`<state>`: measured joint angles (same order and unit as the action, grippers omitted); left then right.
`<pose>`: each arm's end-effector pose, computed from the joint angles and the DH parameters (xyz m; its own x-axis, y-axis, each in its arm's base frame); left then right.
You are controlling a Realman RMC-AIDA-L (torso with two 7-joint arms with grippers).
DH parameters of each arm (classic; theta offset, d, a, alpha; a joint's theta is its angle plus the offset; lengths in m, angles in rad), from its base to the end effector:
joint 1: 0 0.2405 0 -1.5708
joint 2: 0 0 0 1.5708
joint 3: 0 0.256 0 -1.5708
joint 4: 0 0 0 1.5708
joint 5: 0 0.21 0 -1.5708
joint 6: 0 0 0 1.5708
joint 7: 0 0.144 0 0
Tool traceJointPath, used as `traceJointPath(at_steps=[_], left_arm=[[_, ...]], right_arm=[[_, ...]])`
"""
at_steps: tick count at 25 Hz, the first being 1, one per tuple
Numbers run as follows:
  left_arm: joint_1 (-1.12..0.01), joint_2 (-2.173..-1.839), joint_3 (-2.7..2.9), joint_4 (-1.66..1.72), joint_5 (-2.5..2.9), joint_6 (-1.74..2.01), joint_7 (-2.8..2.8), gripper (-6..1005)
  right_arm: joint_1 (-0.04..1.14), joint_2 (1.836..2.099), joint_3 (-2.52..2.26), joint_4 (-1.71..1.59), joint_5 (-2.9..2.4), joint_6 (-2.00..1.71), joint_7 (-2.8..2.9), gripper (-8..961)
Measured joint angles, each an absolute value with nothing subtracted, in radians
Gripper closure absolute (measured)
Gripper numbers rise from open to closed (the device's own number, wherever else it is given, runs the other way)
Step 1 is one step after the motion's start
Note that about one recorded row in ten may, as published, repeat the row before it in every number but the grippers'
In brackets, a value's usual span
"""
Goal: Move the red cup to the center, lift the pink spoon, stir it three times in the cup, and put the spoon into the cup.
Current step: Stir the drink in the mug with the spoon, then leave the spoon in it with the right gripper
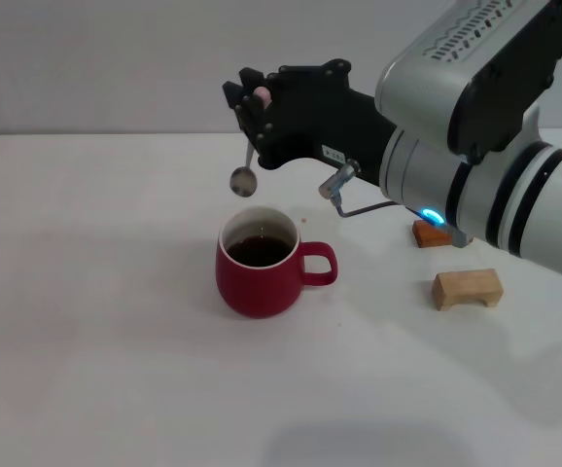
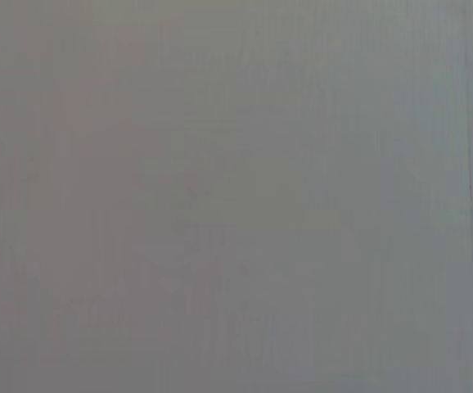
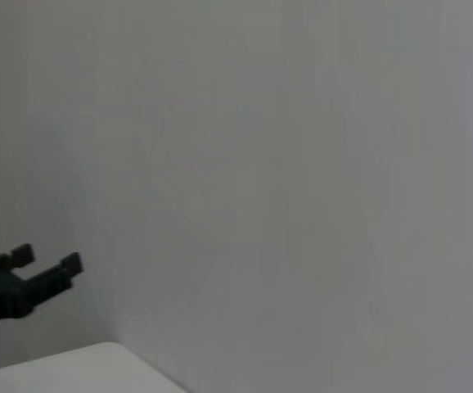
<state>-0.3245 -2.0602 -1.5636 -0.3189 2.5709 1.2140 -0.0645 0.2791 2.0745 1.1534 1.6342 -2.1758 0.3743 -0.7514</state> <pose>-0.3625 0.3223 0.0838 0.6877 -0.2798 0.6699 0.7257 0.2887 -0.6245 0.0569 0.3264 -0.0442 0.8484 -0.0254 -0.5287 -0.3649 -0.7516 -0.5495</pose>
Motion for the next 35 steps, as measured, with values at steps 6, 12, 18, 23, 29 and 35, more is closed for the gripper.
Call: traceJointPath(at_steps=[6,12,18,23,29,35], left_arm=[[-0.323,-2.061,-1.563,-0.32,2.571,1.218,-0.071,153],[-0.321,-2.062,-1.563,-0.321,2.571,1.221,-0.077,153],[-0.321,-2.063,-1.563,-0.322,2.571,1.221,-0.077,153],[-0.321,-2.065,-1.563,-0.322,2.571,1.221,-0.077,153],[-0.321,-2.065,-1.563,-0.322,2.57,1.221,-0.079,152],[-0.327,-2.064,-1.563,-0.319,2.567,1.221,-0.08,152]], right_arm=[[0.289,2.075,1.183,1.637,-2.18,0.455,-0.693,822],[0.302,2.075,1.21,1.608,-2.182,0.5,-0.669,822],[0.326,2.074,1.219,1.554,-2.183,0.536,-0.665,822],[0.356,2.074,1.22,1.503,-2.18,0.552,-0.67,822],[0.408,2.072,1.233,1.442,-2.176,0.569,-0.671,822],[0.454,2.075,1.239,1.408,-2.165,0.601,-0.672,821]])
